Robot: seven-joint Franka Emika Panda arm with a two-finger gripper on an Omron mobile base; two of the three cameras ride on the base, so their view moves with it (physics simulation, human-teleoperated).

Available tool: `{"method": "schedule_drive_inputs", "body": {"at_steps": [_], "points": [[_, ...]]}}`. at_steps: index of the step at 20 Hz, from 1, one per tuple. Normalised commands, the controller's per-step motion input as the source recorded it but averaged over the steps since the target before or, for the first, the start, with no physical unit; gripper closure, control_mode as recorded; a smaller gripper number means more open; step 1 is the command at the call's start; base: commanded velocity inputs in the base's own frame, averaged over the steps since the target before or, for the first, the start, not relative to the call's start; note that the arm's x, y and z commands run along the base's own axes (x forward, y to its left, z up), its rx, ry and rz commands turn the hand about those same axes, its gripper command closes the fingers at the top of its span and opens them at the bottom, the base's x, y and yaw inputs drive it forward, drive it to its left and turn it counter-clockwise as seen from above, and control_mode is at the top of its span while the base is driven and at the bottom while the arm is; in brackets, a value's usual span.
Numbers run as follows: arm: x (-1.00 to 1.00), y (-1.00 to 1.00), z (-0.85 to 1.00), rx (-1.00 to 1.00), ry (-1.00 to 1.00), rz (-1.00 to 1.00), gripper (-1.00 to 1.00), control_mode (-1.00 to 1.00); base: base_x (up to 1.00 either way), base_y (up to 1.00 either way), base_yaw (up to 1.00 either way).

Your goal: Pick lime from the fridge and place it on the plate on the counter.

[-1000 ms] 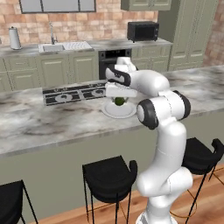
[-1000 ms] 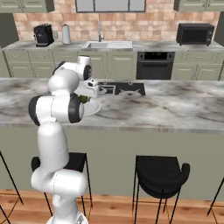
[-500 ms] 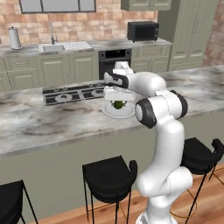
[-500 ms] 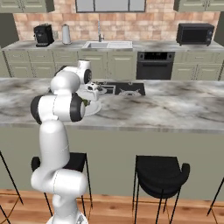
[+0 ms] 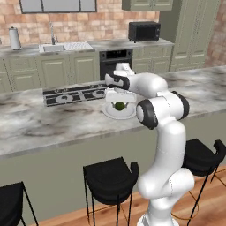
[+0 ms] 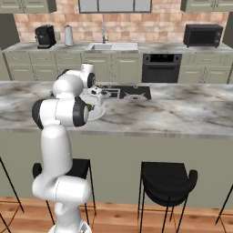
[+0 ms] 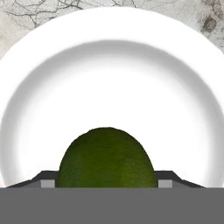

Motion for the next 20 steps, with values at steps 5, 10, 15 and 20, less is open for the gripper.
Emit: {"method": "schedule_drive_inputs", "body": {"at_steps": [5, 10, 15, 20], "points": [[0.00, 0.00, 0.00, 0.00, 0.02, 0.00, -1.00, -1.00, 0.00, 0.00, 0.00], [0.00, 0.00, 0.00, -0.01, 0.00, 0.00, -1.00, -1.00, 0.00, 0.00, 0.00], [-0.03, 0.00, 0.21, -0.01, -0.10, 0.00, -1.00, -1.00, 0.00, 0.00, 0.00], [-0.09, 0.00, 0.39, 0.00, -0.06, 0.00, -1.00, -1.00, 0.00, 0.00, 0.00]]}}
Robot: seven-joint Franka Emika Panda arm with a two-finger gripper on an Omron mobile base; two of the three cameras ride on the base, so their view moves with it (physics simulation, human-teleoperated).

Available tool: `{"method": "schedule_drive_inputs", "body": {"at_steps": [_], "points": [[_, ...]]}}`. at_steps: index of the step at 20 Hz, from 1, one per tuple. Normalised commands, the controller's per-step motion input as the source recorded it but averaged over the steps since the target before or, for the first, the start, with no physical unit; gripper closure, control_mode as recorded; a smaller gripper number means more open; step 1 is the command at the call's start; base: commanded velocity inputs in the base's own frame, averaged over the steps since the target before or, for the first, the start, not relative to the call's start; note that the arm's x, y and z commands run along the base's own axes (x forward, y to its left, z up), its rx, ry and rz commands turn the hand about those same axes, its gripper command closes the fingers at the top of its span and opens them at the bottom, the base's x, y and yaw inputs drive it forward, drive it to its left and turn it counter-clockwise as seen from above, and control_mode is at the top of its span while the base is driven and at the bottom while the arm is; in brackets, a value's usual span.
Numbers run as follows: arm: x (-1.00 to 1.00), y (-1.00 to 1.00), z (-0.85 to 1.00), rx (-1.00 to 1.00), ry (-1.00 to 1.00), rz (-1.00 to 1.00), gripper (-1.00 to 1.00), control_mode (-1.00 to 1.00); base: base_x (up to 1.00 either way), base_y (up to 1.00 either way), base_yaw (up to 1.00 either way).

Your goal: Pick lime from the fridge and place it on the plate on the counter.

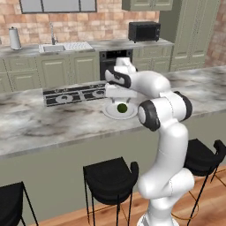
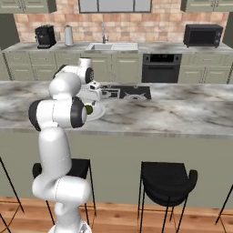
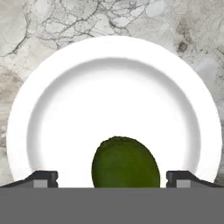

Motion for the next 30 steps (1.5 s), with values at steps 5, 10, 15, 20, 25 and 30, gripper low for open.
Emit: {"method": "schedule_drive_inputs", "body": {"at_steps": [5, 10, 15, 20, 25, 30], "points": [[-0.66, -0.27, 0.45, 0.00, -0.06, 0.00, -1.00, -1.00, 0.00, 0.00, 0.00], [-1.00, -0.32, 0.24, 0.00, -0.18, 0.00, -1.00, -1.00, 0.00, 0.00, 0.00], [-1.00, -0.31, 0.14, 0.01, -0.22, 0.00, -1.00, -1.00, 0.00, 0.00, 0.00], [-1.00, -0.07, 0.35, 0.00, -0.24, 0.04, -1.00, -1.00, 0.00, 0.00, 0.00], [-1.00, 0.00, 0.69, 0.00, -0.21, 0.08, -1.00, -1.00, 0.00, 0.00, 0.00], [-1.00, 0.00, 0.86, 0.00, -0.19, 0.07, -1.00, -1.00, 0.00, 0.00, 0.00]]}}
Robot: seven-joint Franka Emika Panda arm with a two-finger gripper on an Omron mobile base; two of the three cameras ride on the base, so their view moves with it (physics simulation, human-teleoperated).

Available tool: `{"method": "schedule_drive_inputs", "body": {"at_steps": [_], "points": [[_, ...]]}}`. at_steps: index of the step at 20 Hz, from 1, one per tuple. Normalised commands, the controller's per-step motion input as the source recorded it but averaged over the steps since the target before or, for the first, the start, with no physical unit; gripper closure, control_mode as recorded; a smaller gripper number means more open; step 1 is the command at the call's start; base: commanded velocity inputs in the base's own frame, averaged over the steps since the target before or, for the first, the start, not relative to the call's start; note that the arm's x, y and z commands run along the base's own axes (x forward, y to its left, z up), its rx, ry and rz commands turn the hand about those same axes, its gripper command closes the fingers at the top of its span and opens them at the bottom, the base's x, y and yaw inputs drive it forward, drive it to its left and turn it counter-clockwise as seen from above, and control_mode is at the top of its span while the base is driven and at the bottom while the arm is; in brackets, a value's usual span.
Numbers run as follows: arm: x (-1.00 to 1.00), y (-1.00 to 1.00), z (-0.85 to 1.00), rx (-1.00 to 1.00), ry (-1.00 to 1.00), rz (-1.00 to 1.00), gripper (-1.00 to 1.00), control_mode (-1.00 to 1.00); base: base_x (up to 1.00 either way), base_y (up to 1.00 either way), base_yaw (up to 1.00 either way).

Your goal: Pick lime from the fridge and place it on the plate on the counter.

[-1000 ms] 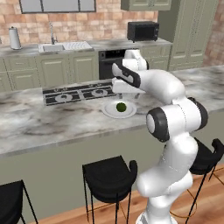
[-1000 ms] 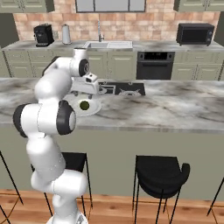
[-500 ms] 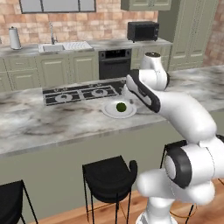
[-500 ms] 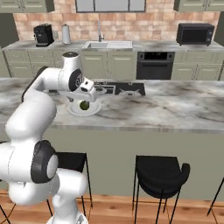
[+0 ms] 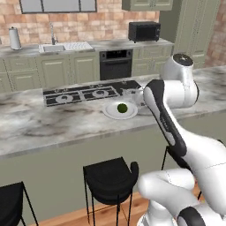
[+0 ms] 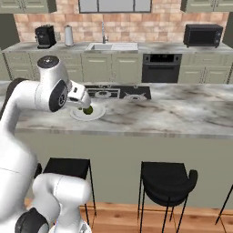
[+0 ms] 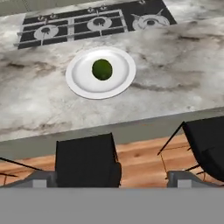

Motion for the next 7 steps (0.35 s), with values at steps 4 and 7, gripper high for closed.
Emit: {"method": "schedule_drive_inputs", "body": {"at_steps": [4, 7], "points": [[-1.00, 0.00, 0.81, 0.00, -0.19, 0.08, -1.00, -1.00, 0.00, 0.00, 0.00], [-1.00, 0.00, 0.72, 0.00, -0.10, 0.10, -1.00, -1.00, 0.00, 0.00, 0.00]]}}
